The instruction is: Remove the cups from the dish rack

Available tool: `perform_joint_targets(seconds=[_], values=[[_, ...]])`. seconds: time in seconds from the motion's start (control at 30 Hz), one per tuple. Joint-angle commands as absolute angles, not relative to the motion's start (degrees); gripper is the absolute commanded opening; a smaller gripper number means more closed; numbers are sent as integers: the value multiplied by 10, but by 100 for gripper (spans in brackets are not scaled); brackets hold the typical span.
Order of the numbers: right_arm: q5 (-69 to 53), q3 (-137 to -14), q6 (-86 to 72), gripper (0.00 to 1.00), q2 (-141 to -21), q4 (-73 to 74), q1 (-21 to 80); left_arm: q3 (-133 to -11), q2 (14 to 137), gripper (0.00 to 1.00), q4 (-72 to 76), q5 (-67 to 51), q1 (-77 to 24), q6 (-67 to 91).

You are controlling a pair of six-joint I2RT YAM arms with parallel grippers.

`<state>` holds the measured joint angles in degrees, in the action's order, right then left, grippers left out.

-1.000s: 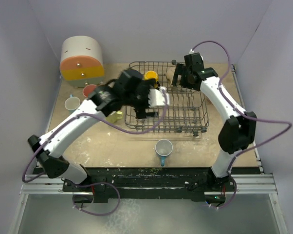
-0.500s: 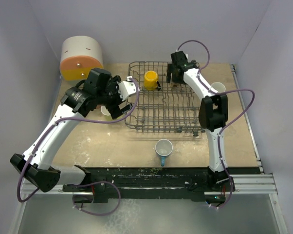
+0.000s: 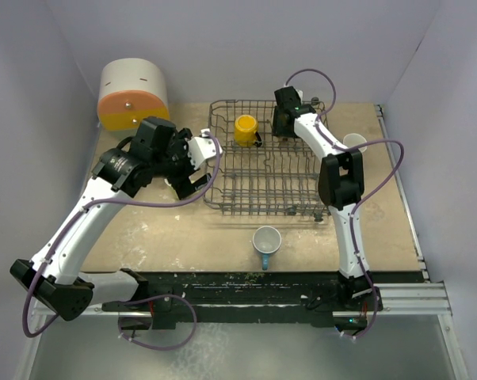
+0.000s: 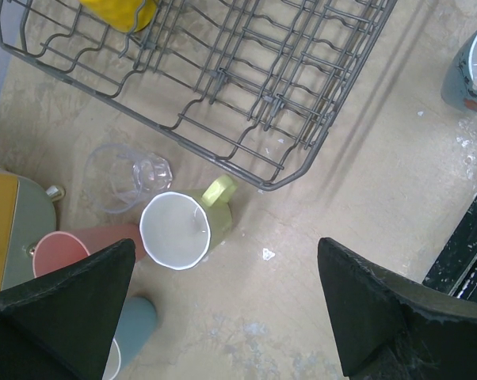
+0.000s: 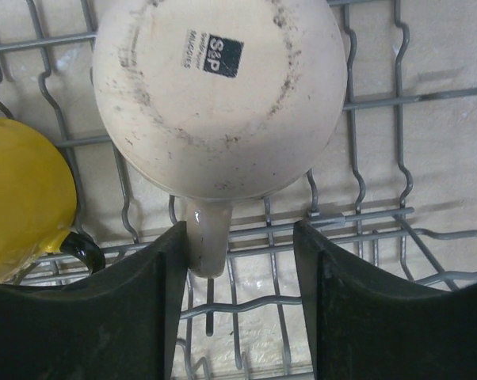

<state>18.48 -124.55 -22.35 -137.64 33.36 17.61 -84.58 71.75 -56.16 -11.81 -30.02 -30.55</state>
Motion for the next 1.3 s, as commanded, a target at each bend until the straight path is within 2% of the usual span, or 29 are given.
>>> perform_joint_targets(seconds=[0.0, 0.13, 0.57, 0.8, 0.9, 1.03, 1.27], values=[[203, -1278, -214, 53, -1373, 309, 178, -847, 699, 100, -552, -123, -297, -290], [204, -1270, -204, 40, -1373, 301, 183, -856, 696, 99, -559, -123, -297, -290], [189, -1256, -202, 37, -1385, 297, 184, -863, 685, 99, -567, -125, -297, -291], [183, -1272, -203, 19, -1393, 306, 187, -866, 677, 99, -571, -122, -297, -294], [180, -1270, -204, 21, -1393, 308, 188, -866, 675, 99, -571, -122, -297, -293], [176, -1258, -210, 35, -1400, 309, 188, -870, 673, 99, -573, -124, -297, -292], [177, -1245, -221, 35, -1407, 305, 189, -872, 670, 99, -575, -126, -297, -293]])
